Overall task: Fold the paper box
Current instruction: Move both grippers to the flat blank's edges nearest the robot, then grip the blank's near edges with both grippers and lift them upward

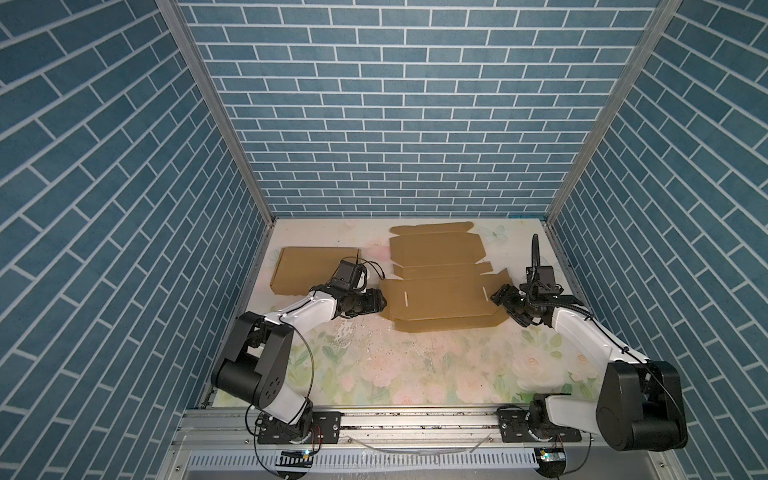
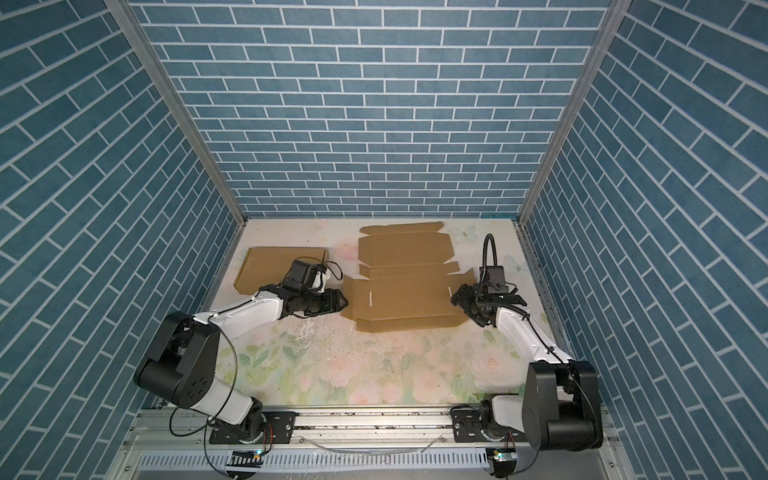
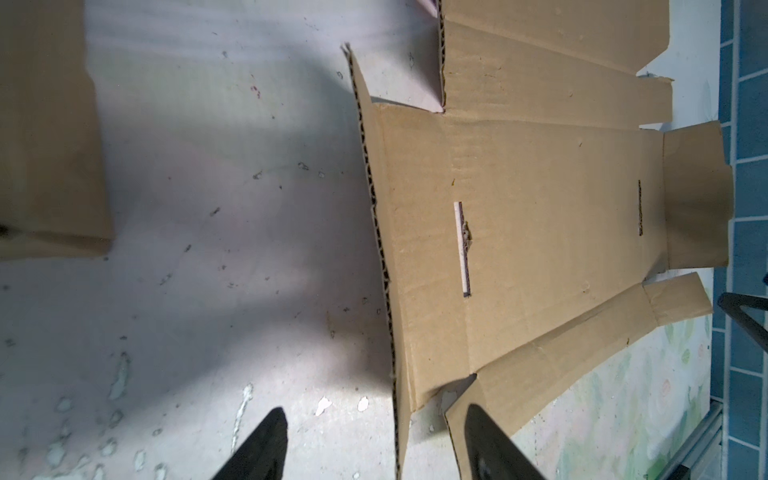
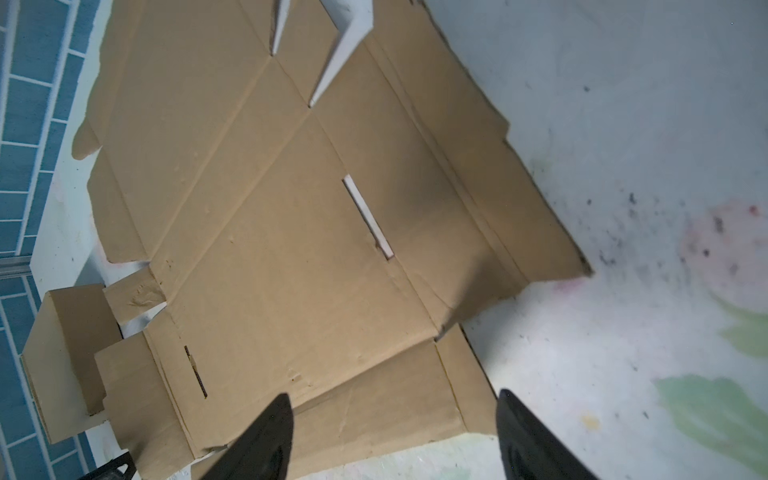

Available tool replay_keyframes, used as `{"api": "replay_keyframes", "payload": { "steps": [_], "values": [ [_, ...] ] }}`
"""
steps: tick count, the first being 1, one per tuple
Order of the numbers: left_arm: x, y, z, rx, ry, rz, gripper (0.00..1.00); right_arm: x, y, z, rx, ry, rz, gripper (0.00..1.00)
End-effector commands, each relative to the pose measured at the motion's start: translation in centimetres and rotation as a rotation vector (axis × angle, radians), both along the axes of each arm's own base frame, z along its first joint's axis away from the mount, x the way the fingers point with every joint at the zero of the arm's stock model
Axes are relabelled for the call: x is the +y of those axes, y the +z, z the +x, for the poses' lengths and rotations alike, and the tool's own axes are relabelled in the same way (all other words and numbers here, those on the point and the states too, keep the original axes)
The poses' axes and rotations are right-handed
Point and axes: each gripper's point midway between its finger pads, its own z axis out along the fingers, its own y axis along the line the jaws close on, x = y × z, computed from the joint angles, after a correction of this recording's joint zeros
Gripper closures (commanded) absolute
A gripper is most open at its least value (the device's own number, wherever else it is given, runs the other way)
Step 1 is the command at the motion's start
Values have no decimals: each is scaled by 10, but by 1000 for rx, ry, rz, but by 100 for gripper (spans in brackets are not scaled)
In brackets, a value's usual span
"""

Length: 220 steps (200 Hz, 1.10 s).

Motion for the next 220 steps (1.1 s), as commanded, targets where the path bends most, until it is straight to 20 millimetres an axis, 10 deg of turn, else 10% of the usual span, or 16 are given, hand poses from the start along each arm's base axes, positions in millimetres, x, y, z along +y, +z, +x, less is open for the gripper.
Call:
{"api": "replay_keyframes", "payload": {
  "steps": [1, 105, 220],
  "values": [
    [-9, -6, 1, 18, -4, -37, 37, 7, 2, -10, 6, -57, 70, 24],
    [-39, 19, 12, 40, 239, -369, 99, 60, -6, -57, -1, -163, 268, 16],
    [-90, 60, -17, -57, 420, -496, 100, 61, -16, -37, -77, -330, 361, 34]
  ]
}}
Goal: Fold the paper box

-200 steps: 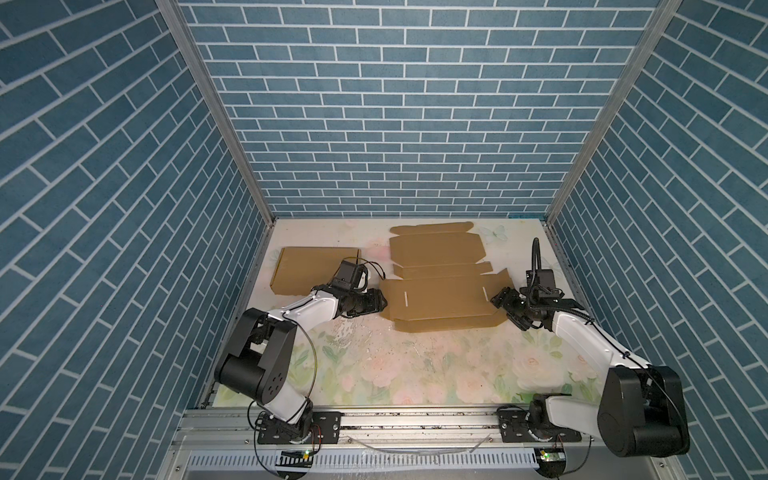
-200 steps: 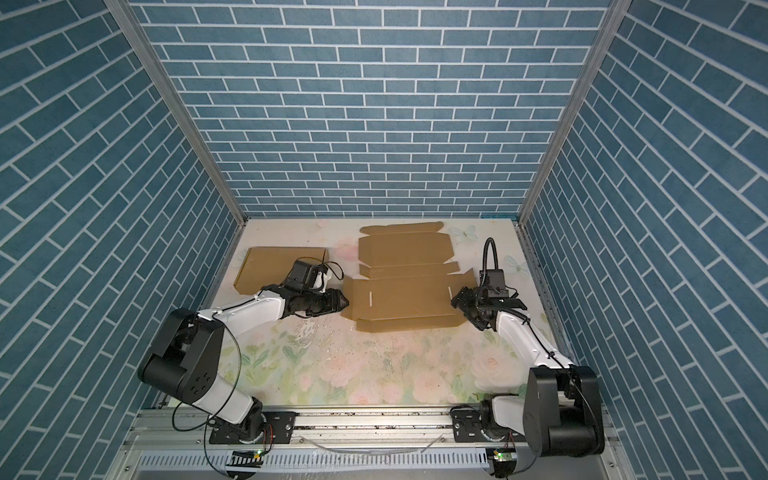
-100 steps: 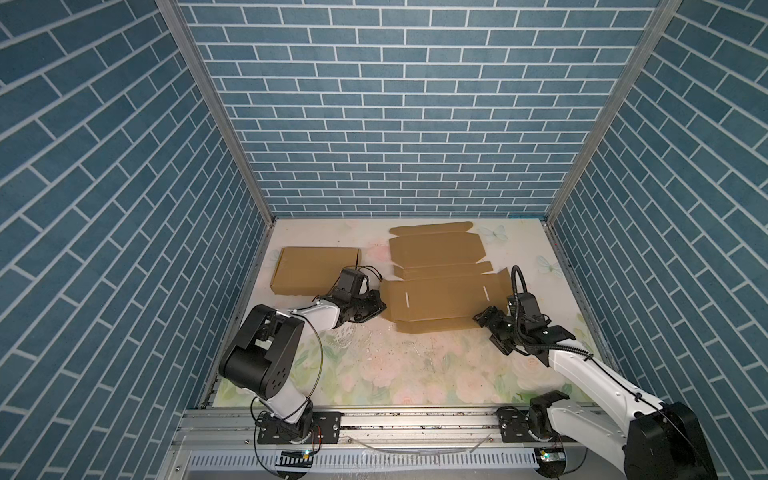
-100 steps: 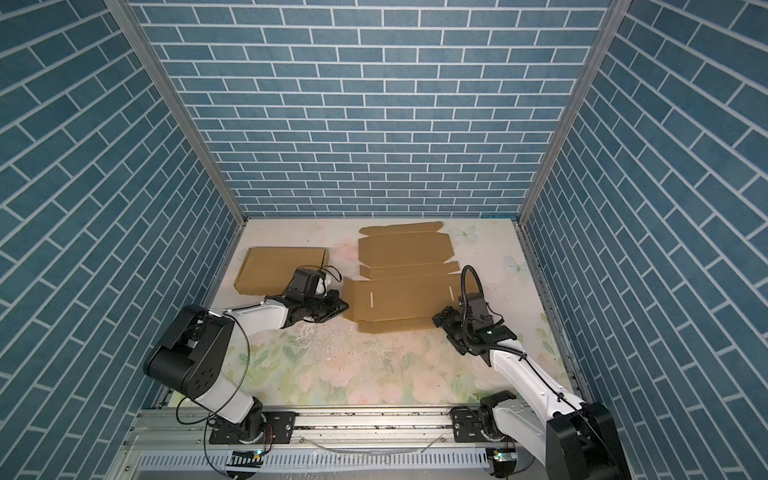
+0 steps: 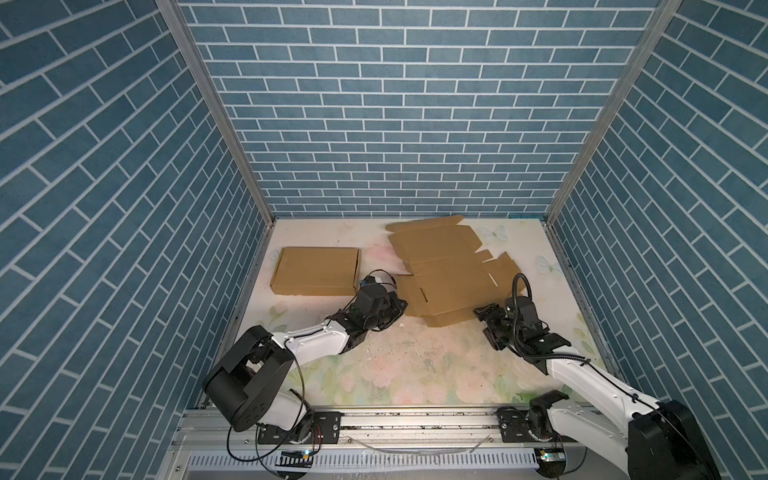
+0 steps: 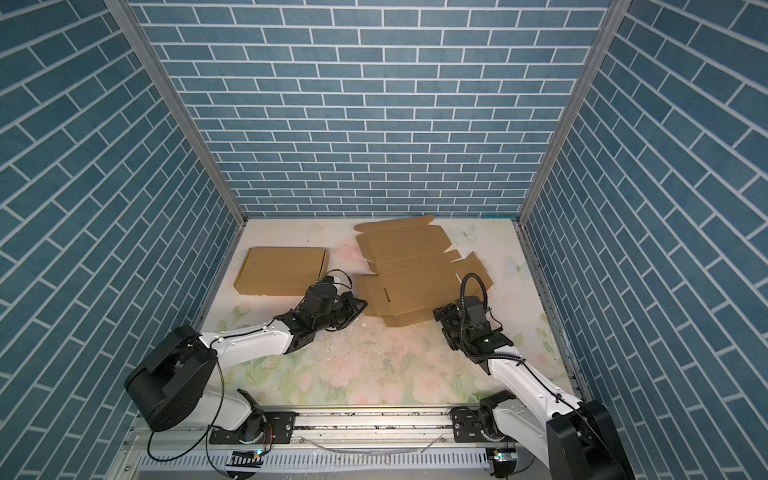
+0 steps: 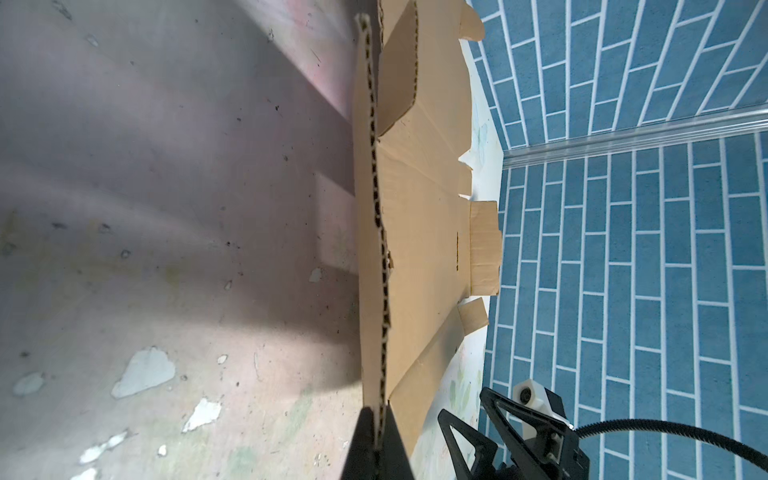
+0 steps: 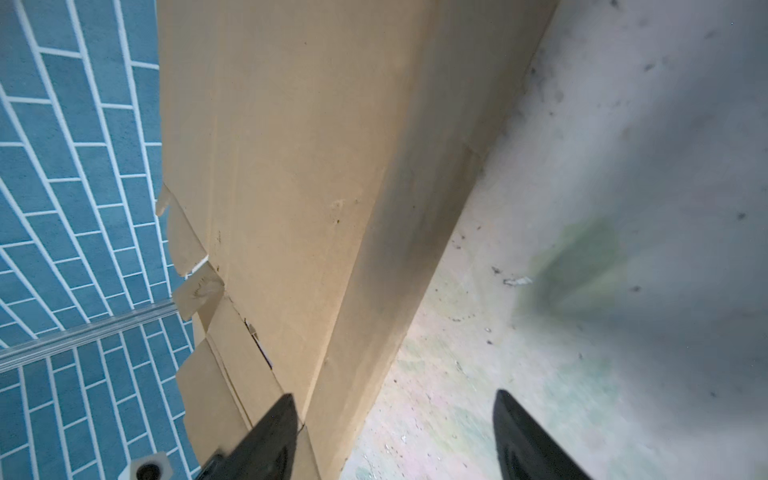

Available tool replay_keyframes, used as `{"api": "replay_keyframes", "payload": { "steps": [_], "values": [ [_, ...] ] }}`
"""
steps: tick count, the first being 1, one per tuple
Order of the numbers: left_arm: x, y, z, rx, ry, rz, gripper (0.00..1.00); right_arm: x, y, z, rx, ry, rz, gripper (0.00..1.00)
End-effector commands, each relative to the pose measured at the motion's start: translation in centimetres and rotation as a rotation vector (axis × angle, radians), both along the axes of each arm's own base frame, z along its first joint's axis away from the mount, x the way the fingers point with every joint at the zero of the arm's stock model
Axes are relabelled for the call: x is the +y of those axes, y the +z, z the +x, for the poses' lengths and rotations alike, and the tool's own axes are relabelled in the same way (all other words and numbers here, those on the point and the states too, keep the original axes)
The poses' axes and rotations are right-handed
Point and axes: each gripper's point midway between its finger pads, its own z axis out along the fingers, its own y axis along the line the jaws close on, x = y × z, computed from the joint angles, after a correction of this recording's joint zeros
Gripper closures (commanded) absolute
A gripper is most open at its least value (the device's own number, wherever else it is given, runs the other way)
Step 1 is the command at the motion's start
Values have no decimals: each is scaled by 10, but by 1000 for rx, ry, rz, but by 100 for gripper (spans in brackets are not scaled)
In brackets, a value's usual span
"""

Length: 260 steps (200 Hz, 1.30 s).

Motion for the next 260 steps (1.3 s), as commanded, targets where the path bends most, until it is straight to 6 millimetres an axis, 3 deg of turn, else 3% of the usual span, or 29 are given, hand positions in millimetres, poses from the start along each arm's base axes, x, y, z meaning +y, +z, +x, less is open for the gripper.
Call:
{"api": "replay_keyframes", "payload": {
  "steps": [1, 20, 53, 165, 199, 236, 260],
  "values": [
    [-4, 15, 7, -37, 70, -31, 100, -6, -6, 8, -19, -98, 27, 35],
    [-13, 13, 3, -22, 70, -58, 100, -7, -10, 13, -27, -123, 25, 44],
    [-24, 18, -4, -23, 66, -79, 100, -7, -16, 18, -25, -140, 25, 49],
    [-31, 21, -17, -29, 38, -60, 98, -6, -24, 27, -41, -116, -31, 84],
    [-27, 30, -18, -60, 16, -15, 86, -9, -27, 26, -27, -91, -84, 100],
    [-16, 36, -20, -84, -8, 23, 61, -7, -34, 24, -6, -59, -104, 100],
    [-7, 45, -21, -111, -20, 51, 50, -8, -32, 24, -7, -25, -133, 100]
  ]
}}
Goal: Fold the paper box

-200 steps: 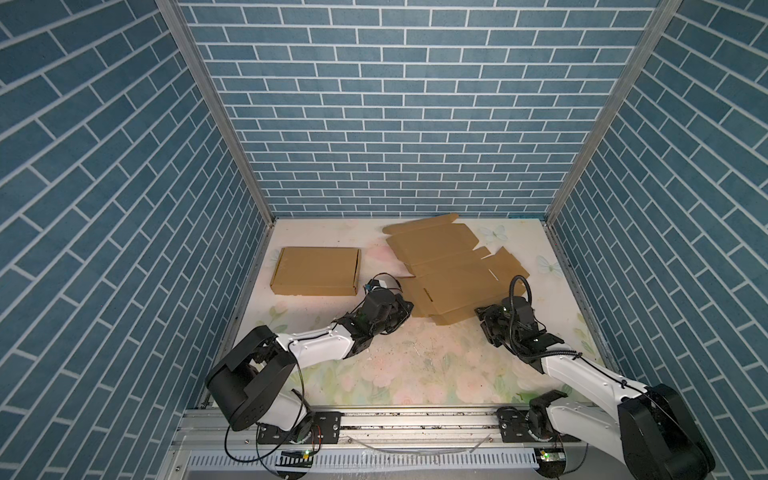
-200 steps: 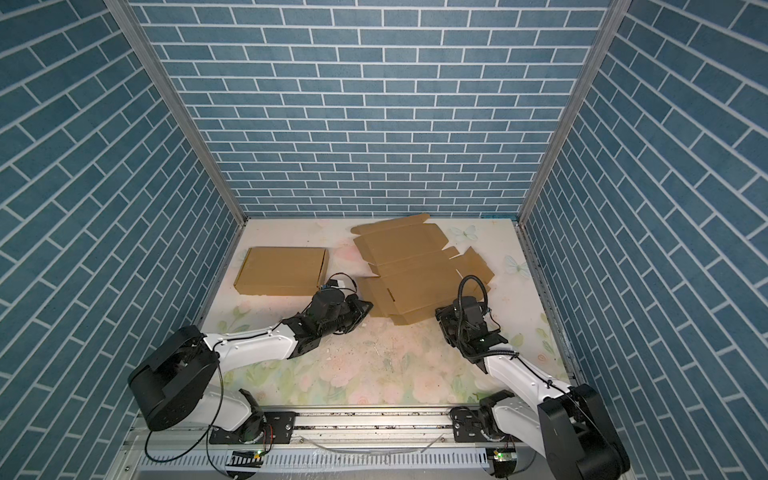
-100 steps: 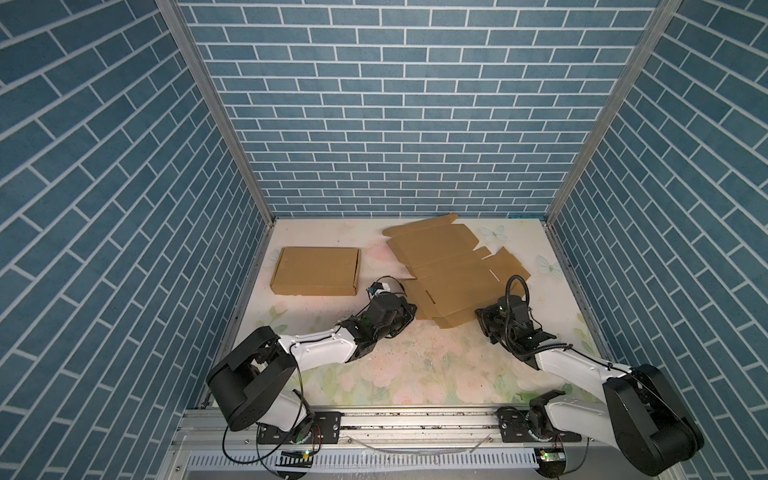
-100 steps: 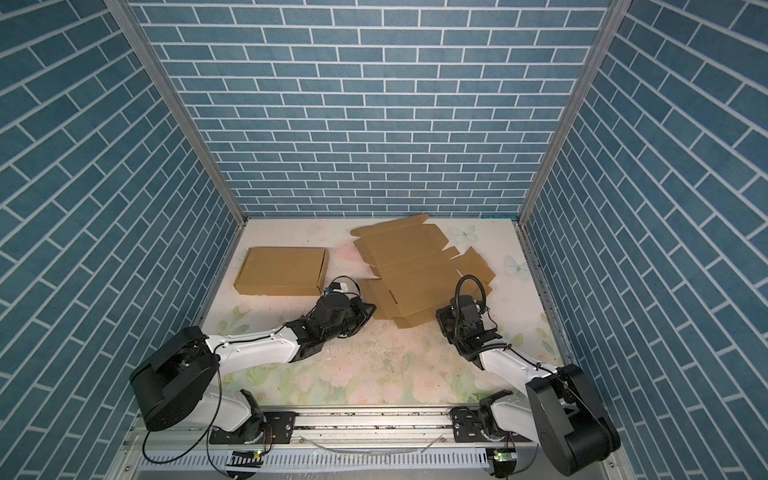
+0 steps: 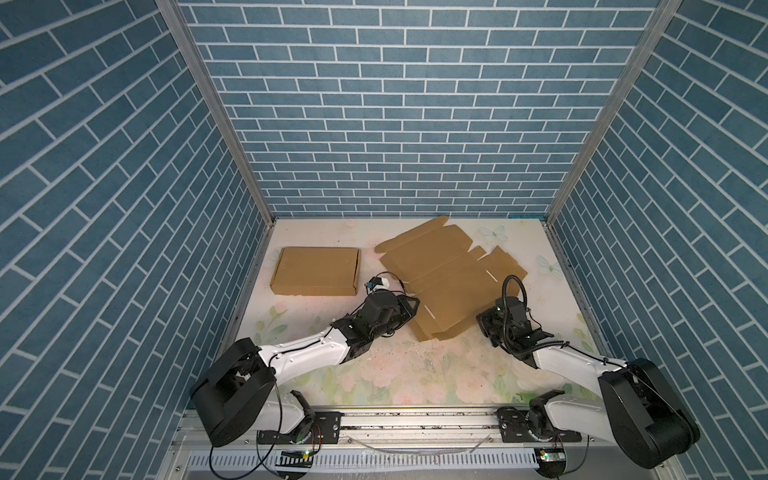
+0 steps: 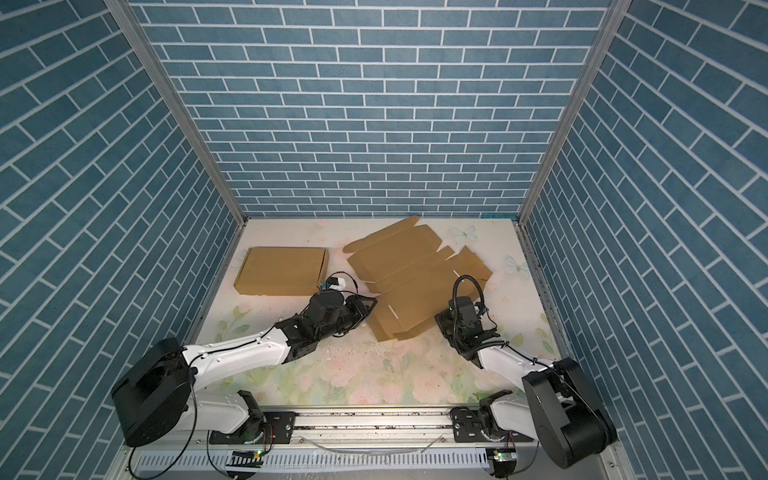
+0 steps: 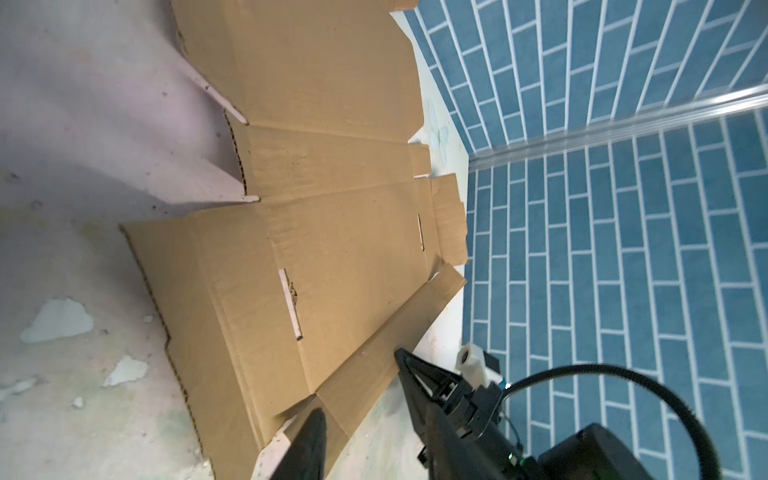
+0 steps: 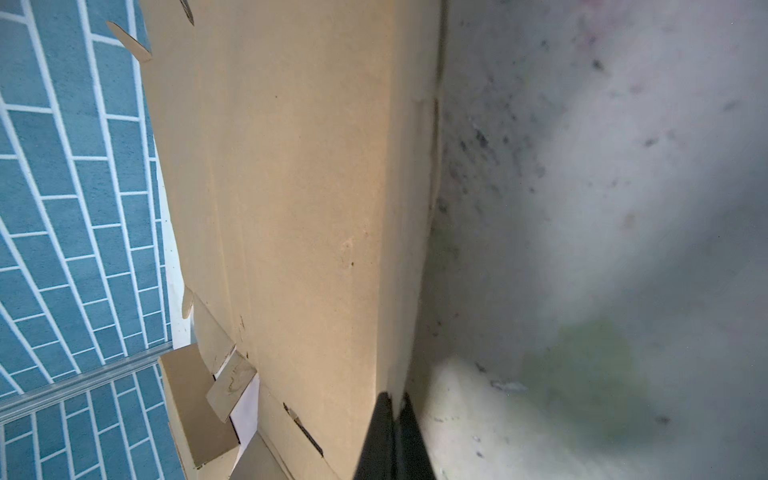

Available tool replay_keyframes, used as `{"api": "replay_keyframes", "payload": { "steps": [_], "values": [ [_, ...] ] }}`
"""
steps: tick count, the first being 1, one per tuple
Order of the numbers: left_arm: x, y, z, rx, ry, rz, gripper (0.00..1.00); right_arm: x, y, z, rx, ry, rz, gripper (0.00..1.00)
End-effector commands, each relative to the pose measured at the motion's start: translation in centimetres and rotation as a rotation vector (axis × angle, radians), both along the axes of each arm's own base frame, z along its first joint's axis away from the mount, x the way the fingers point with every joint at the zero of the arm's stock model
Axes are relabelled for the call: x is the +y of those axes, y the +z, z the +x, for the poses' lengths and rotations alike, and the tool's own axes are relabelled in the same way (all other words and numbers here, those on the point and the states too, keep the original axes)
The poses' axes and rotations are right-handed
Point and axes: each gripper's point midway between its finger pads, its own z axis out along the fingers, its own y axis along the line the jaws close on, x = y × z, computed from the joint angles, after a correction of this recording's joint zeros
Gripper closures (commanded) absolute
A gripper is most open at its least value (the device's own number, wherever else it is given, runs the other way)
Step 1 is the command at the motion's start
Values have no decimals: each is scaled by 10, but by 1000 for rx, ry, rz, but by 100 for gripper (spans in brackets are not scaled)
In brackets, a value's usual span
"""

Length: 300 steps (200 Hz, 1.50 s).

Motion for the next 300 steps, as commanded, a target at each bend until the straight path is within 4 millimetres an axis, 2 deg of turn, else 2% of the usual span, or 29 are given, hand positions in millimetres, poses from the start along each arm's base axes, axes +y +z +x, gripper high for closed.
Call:
{"api": "replay_keyframes", "payload": {
  "steps": [1, 17, 21, 42, 63, 86, 120, 141, 157, 179, 194, 217, 237, 261, 286, 300],
  "values": [
    [9, 8, 1, -33, -21, 61, 50, -1, 4, 3, 2, 45, -52, 100],
    [19, 12, -2, -63, -42, 142, 43, -4, 6, 2, 7, 81, -86, 100],
    [19, 23, 1, -83, -41, 148, 42, -4, 7, 1, 9, 97, -96, 100],
    [38, 38, 6, -157, -49, 255, 36, -8, 8, -2, 20, 169, -147, 100],
    [54, 48, 14, -185, -51, 301, 34, -10, 8, -9, 46, 274, -183, 100],
    [63, 54, 22, -205, -63, 307, 33, -12, 11, -16, 62, 387, -224, 100],
    [64, 57, 29, -240, -115, 368, 33, -15, 23, -24, 75, 563, -316, 100],
    [57, 56, 30, -253, -170, 400, 33, -15, 29, -30, 108, 679, -363, 100],
    [50, 54, 30, -260, -219, 410, 33, -21, 32, -36, 170, 749, -421, 100],
    [40, 46, 29, -253, -280, 415, 33, -46, 40, -43, 277, 804, -568, 100],
    [33, 39, 29, -245, -316, 412, 33, -68, 52, -37, 319, 799, -706, 100],
    [18, 30, 28, -240, -374, 411, 33, -81, 73, -20, 309, 800, -821, 100],
    [1, 18, 25, -244, -433, 426, 33, -73, 81, -2, 272, 839, -829, 100],
    [-15, -11, 24, -219, -491, 448, 33, -61, 69, 14, 291, 929, -804, 100],
    [-20, -40, 24, -208, -525, 511, 35, -70, 59, 33, 332, 929, -885, 100],
    [-18, -58, 23, -195, -528, 550, 37, -66, 55, 44, 304, 922, -872, 100]
  ]
}}
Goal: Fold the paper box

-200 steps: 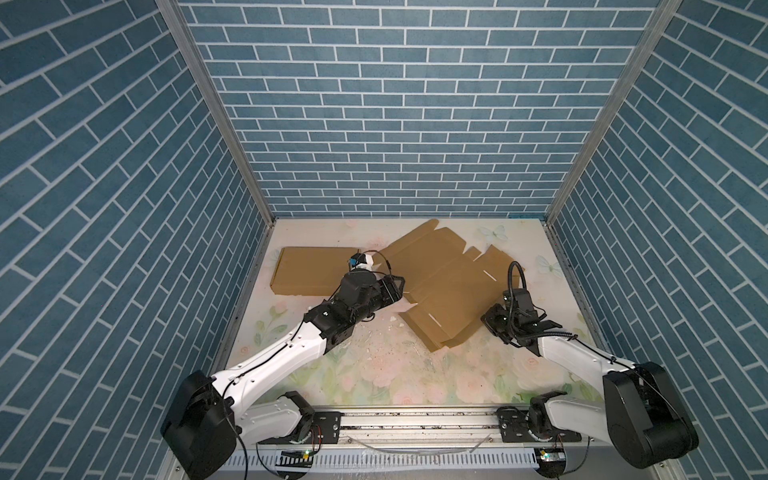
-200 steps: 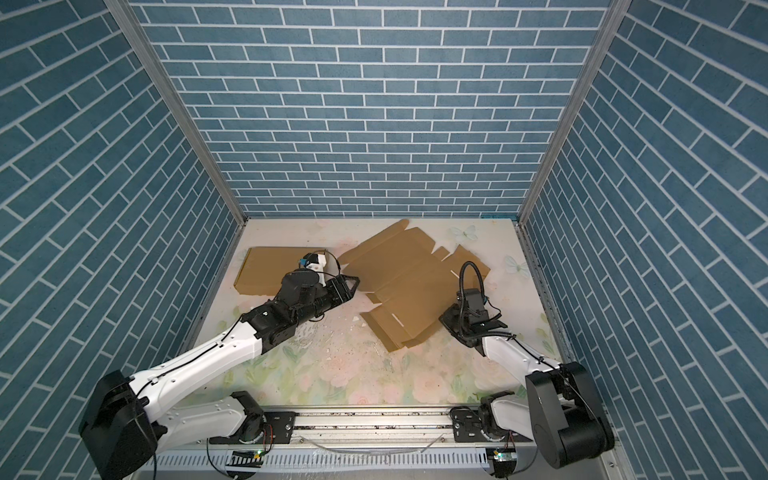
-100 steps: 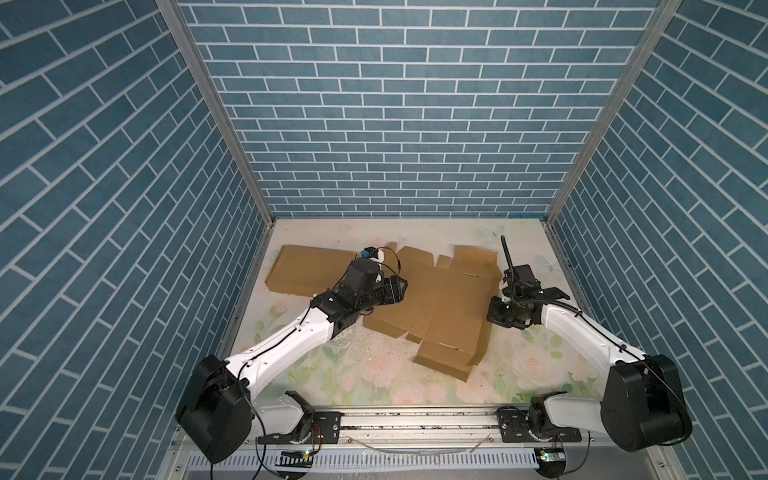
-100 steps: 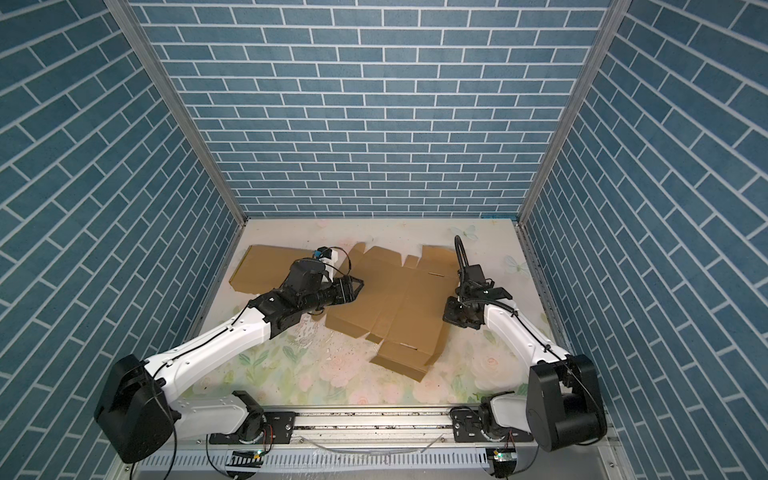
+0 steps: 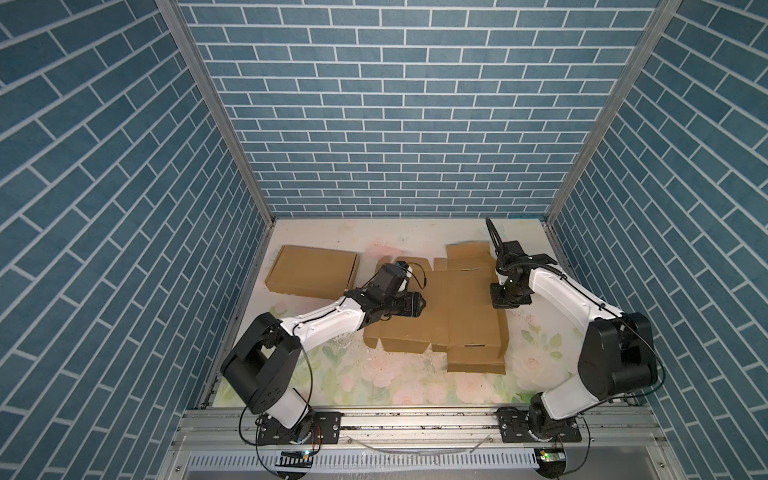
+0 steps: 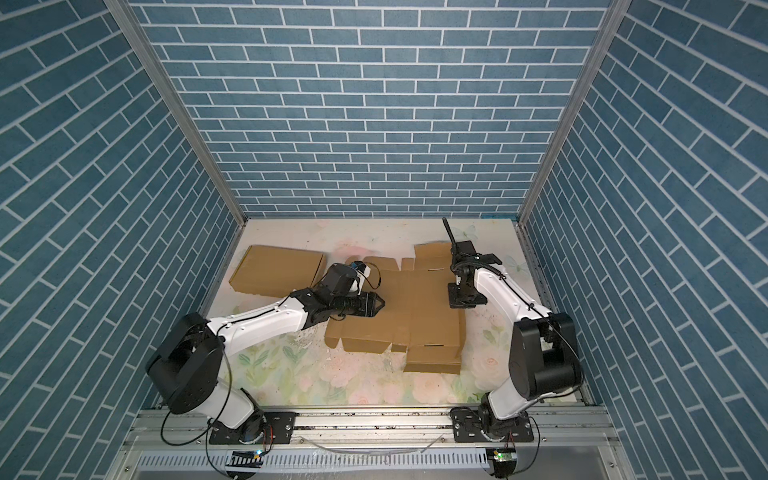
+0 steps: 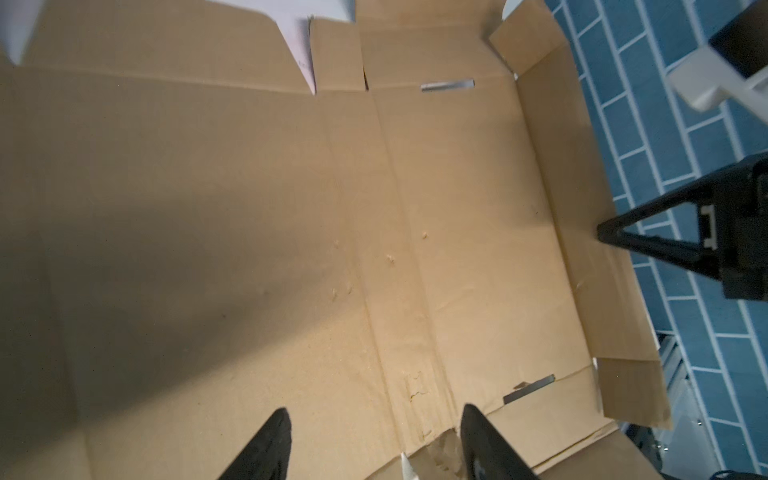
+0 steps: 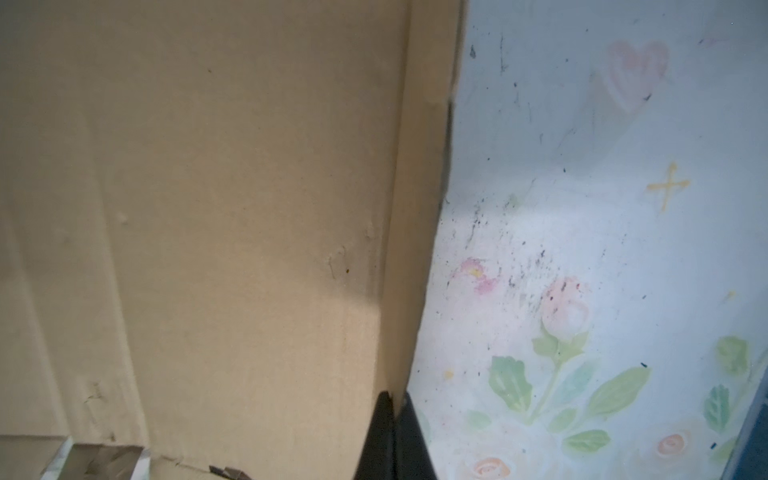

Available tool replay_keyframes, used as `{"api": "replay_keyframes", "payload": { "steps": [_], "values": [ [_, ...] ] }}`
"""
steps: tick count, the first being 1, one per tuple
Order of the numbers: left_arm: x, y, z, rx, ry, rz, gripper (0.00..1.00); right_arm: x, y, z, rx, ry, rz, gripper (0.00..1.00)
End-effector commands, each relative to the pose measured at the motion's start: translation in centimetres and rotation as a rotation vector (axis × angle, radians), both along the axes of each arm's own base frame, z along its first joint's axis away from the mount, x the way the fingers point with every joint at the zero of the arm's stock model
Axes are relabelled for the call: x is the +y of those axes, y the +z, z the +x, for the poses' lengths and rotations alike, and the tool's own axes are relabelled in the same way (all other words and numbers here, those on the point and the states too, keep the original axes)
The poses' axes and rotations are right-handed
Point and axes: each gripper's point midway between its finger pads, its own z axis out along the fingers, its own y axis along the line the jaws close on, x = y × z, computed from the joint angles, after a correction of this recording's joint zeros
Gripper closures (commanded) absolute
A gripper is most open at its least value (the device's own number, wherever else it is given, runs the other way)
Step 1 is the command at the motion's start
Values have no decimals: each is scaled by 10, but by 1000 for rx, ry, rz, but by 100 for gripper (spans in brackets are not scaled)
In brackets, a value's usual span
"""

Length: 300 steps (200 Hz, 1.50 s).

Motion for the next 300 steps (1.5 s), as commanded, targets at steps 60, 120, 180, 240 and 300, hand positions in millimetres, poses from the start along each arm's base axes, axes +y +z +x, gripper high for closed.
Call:
{"api": "replay_keyframes", "payload": {
  "steps": [60, 120, 180, 240, 300],
  "values": [
    [7, -62, -14, 49, 0, 49, 42, 10, -28, 37, 4, -37, 195, 89],
    [18, -75, -25, 73, 42, 45, 43, 18, -45, 36, -20, -105, 321, 71],
    [6, -72, -34, 67, 22, 38, 44, 8, -48, 44, -62, -123, 263, 89],
    [25, 30, -18, -158, 16, 16, 38, -15, 40, 46, -208, 278, -299, 100],
    [68, 92, 3, -262, 140, -70, 35, 53, 151, 77, -453, 786, -685, 100]
  ]
}}
